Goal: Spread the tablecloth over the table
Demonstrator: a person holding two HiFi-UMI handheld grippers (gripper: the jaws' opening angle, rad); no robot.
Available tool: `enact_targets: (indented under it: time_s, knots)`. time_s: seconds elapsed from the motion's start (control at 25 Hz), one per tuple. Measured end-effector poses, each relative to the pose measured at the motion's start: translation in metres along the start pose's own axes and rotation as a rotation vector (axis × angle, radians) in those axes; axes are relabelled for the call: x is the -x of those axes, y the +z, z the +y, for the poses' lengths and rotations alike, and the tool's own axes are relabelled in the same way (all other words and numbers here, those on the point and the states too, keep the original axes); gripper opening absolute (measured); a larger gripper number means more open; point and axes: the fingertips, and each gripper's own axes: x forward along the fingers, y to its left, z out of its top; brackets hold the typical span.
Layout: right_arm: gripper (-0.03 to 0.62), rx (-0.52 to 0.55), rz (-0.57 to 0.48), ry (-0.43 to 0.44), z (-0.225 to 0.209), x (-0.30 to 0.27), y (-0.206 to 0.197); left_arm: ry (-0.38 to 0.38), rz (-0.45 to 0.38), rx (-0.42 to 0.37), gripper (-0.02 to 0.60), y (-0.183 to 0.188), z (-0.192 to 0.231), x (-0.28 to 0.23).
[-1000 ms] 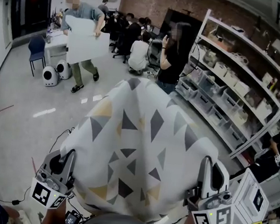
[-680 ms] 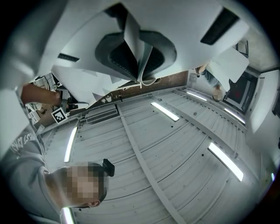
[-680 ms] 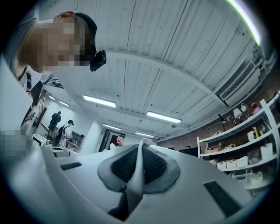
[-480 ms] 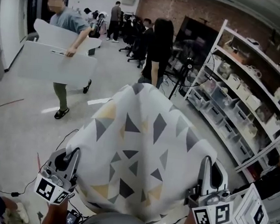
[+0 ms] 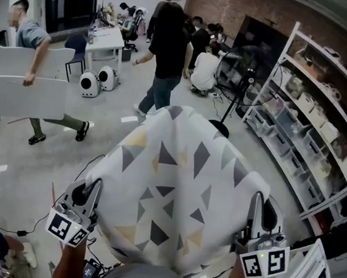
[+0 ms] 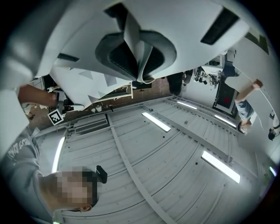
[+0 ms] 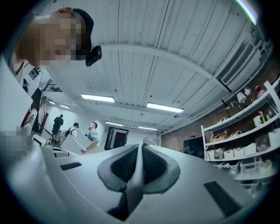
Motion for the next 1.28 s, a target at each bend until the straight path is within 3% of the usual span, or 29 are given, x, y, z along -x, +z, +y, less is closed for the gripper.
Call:
enact_targets:
  time_s: [0.32, 0.76, 1.28]
  knots:
    - [0.026, -0.051, 0.073, -0.004, -0.057, -0.06, -0.059, 0.031, 0.104, 0.028, 0.014, -0.058, 0.024, -0.069]
    - [0.026, -0.125, 0.261, 0.01, -0.11, -0.117, -0.208, 0.094, 0.34, 0.134, 0.015, -0.215, 0.046, -0.111]
    - [0.026, -0.2, 0.637, 0.082, -0.143, -0.181, -0.424, 0.183, 0.714, 0.24, 0.011, -0.422, 0.096, -0.139]
